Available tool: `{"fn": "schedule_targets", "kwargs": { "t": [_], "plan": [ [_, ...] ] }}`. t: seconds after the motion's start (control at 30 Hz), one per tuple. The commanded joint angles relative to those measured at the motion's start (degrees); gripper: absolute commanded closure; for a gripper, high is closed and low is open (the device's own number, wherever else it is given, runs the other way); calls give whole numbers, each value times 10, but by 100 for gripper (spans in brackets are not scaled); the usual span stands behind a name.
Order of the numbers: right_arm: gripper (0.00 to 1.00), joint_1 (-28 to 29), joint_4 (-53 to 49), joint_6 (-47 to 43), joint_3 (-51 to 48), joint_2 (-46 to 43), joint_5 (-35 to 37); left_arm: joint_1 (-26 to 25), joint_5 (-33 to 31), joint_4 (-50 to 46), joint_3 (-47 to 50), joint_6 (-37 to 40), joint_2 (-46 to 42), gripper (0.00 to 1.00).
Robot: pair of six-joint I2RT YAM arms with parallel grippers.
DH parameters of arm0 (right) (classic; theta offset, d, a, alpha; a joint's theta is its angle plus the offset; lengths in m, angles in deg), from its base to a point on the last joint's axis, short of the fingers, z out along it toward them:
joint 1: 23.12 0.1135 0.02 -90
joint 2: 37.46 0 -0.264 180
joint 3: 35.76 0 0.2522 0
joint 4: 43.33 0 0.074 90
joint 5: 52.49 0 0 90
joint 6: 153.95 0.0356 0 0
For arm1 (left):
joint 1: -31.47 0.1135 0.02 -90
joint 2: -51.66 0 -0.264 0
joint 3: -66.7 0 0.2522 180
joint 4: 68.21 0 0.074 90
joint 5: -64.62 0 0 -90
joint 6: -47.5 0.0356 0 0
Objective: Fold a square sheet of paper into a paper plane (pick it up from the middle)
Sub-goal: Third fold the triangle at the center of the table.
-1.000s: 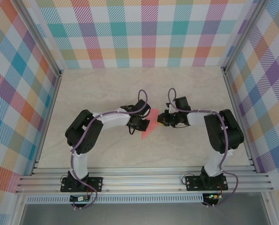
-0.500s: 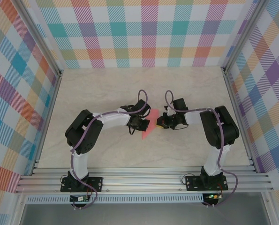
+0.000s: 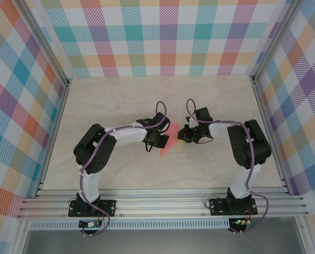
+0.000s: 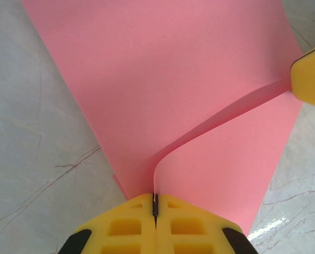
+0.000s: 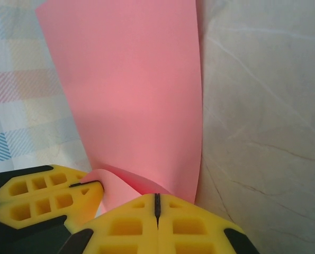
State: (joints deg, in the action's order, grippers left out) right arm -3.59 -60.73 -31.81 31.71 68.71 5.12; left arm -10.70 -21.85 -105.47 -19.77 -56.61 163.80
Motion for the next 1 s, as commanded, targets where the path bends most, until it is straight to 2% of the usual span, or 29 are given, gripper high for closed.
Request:
{"fn": "schedule_targets", "kwargs": {
  "t": [0.0,0.27,0.47,0.63,0.97],
  "plan": [
    [100,-2,-2,-10,9,13,-8,5,7,-30,12,4,25,100],
    [100,-2,-32,-23,4,27,38,6,8,-31,12,4,25,100],
    [97,-2,-50,-31,16,-23,10,5,8,-30,12,4,24,100],
    [93,5,-33,-27,27,-30,-68,5,11,-29,9,-2,29,100],
    [93,26,-32,-23,44,-2,-87,6,9,-34,6,0,30,100]
  ]
}}
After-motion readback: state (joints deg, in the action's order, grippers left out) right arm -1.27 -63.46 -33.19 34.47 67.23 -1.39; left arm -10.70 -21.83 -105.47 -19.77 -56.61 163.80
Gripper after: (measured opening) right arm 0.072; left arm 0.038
